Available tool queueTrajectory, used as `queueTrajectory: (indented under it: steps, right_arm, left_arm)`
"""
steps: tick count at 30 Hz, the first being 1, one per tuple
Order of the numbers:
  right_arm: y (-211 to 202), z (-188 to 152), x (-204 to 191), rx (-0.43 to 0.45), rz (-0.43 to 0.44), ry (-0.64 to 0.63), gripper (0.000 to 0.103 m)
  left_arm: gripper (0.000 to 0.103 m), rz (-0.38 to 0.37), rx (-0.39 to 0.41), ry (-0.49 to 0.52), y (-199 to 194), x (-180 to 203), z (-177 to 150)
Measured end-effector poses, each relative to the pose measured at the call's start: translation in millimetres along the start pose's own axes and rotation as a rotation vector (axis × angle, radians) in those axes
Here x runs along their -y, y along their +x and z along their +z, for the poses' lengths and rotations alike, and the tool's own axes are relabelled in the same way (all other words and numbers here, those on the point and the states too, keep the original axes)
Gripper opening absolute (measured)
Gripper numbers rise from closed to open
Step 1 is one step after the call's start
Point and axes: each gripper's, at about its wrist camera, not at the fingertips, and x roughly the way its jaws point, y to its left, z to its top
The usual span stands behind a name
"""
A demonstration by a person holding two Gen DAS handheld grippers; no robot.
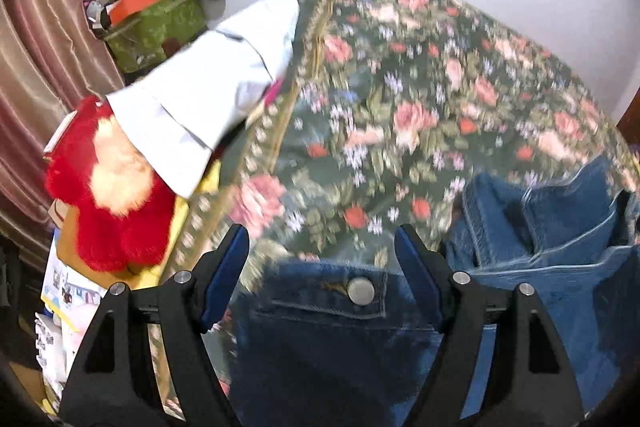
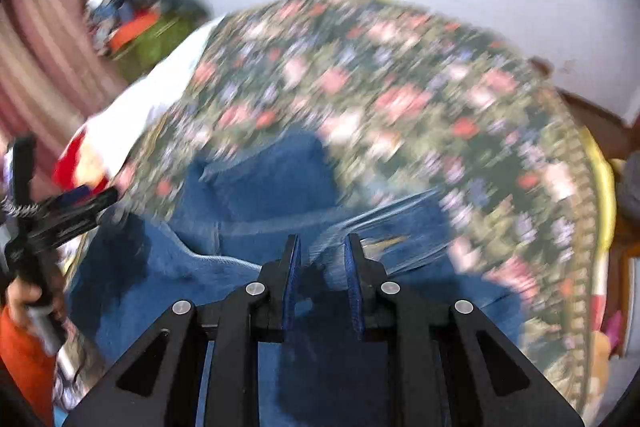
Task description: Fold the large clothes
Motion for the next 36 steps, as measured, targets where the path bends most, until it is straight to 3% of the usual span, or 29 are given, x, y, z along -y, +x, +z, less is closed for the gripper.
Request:
queueTrajectory:
  steps: [3,9,16,19,20,21,23,25,29,32,36]
  right_arm:
    - [-20,-1,0,0.046,-0.007,-0.047,0.018]
    - [-40,-42,-10,-0.069,0.099,-0.142,0.018]
    - [-18,-119,-33,-0.244,-0.007,-0.359,0.018]
    - [-12,-141,-45,-0.175,-0.105,-0.484,0.019]
    - [-12,-146,-50,-0.147,-0.153,-0.529,0.031]
    - [-11,-149,-53,-0.112,-0.231,-0.557,0.059]
    - [-12,-151,-50,-0.036,-0.371,-0.557,0.092]
    - [-13,-149,-37,-0.059,-0.318,-0.493,0.092]
    - [-22,-140,-3,-0.115,-0.194,-0.329,0.094]
    - [-36,-146,3,-0.104,-0.197,-0.318,0.094]
    - [-58,-151,1,-0.082,-0.196,-0.339,0.094]
  left_arm:
    - [0.076,-0.054,0.025,0.021,-20,-3,-7]
    - [0.076,-0.125,-0.023,0.146,-44,21,-50]
    - [0.076,-0.222,-0.116,0.194,-38,65,-104]
    - [0.077,-0.206,-0.167,0.202,-19,82,-126]
    - [0.082,-0.194,-0.162,0.210,-16,86,-132]
    - [0.084,-0.184,-0.139,0.221,-12,88,-139]
    - [0.087,-0.196,-0.086,0.208,-8,85,-150]
    - [0.087,-0.199,-0.068,0.197,-11,81,-153]
    - [0.087,-0.107,-0.063,0.266,-26,84,-158]
    - [0.087,-0.098,-0.048,0.277,-43,76,-164]
    - [0.087,-0.061,-0.033,0.202,-66,50,-169]
